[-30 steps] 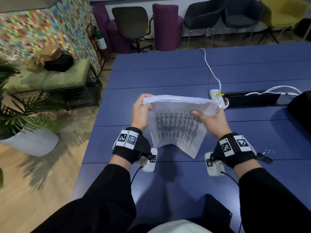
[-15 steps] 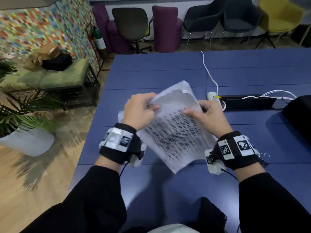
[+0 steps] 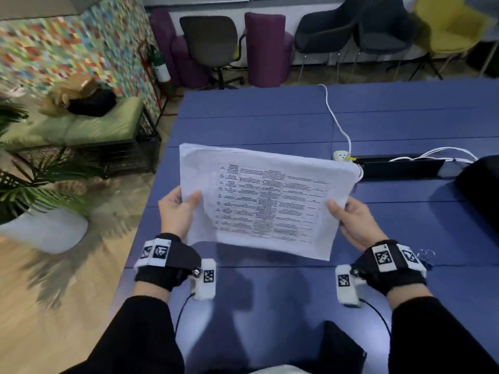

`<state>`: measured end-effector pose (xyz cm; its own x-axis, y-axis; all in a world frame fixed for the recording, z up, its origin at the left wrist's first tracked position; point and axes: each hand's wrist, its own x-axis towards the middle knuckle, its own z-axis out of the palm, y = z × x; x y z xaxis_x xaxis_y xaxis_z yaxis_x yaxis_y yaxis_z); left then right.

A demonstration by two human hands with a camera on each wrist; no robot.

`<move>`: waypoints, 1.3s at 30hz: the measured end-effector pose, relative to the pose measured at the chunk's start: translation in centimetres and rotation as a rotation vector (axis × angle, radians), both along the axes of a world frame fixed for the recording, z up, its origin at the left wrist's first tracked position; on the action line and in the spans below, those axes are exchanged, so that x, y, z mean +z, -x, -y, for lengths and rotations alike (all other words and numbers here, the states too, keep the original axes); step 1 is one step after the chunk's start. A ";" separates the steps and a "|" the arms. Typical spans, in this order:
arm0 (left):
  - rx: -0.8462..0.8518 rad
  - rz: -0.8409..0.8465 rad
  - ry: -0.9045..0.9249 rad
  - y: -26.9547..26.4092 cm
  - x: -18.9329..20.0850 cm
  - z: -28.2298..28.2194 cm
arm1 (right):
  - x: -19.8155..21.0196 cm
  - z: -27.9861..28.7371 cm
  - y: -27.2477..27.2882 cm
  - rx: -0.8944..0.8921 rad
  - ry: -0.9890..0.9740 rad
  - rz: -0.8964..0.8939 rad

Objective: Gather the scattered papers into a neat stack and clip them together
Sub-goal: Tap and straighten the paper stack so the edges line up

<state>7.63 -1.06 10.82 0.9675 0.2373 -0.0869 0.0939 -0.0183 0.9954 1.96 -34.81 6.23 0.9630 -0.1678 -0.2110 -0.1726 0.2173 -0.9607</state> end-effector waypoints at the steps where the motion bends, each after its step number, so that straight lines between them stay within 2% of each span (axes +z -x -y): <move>1: 0.029 -0.003 0.015 0.4 -1.0 0.3 | 0.0 -0.7 0.0 0.019 0.046 -0.001; 4: 0.070 -0.013 0.002 1.2 -3.0 1.4 | 0.9 -2.0 -0.7 -0.071 0.194 0.037; 8: 0.074 -0.020 0.024 1.0 -3.3 1.8 | 1.7 -2.9 -1.3 -0.204 0.252 0.118; 10: 0.043 -0.050 0.065 1.1 -3.7 1.9 | 0.9 -3.1 -1.0 -0.192 0.268 0.061; 14: 0.013 -0.254 0.007 2.2 -6.8 2.5 | -2.9 -3.2 0.4 -0.093 0.278 -0.197; 17: 0.080 -0.405 0.020 2.1 -8.0 3.2 | -3.5 -3.2 0.5 -0.113 0.366 -0.210; 19: 0.117 -0.417 -0.006 1.6 -7.6 3.2 | -2.6 -2.9 0.0 -0.138 0.420 -0.190; 21: 0.196 -0.326 -0.186 0.9 -6.3 2.8 | -1.3 -2.5 -0.7 -0.117 0.486 -0.177; 23: 0.249 -0.103 -0.521 0.6 -4.0 2.8 | 0.8 -2.6 -1.0 -0.076 0.599 -0.155; 24: 0.202 0.058 -0.624 0.7 -2.5 3.4 | 1.9 -2.9 -1.2 -0.060 0.678 -0.132; 26: -0.088 0.311 -0.690 1.4 1.3 5.8 | 4.5 -3.9 -1.2 -0.021 0.884 -0.078; 27: -0.258 0.364 -0.682 1.7 2.7 7.1 | 5.8 -4.6 -1.1 -0.003 0.996 -0.058; 29: -0.526 0.346 -0.631 1.9 4.8 9.8 | 8.1 -5.6 -0.7 0.022 1.177 -0.019; 31: -0.632 0.325 -0.511 1.7 5.8 12.0 | 9.8 -6.2 -0.1 0.024 1.308 0.034; 35: -0.460 0.378 -0.313 1.5 5.7 14.1 | 12.4 -5.1 1.3 -0.030 1.425 0.068; 39: -0.250 0.234 -0.044 1.1 5.3 13.7 | 13.3 -0.2 2.9 -0.106 1.377 -0.058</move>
<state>6.55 -14.77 16.09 0.9888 -0.0109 0.1491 -0.1495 -0.0549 0.9872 -0.94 -34.59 19.49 0.9282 -0.3429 0.1442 -0.2618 -0.8777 -0.4014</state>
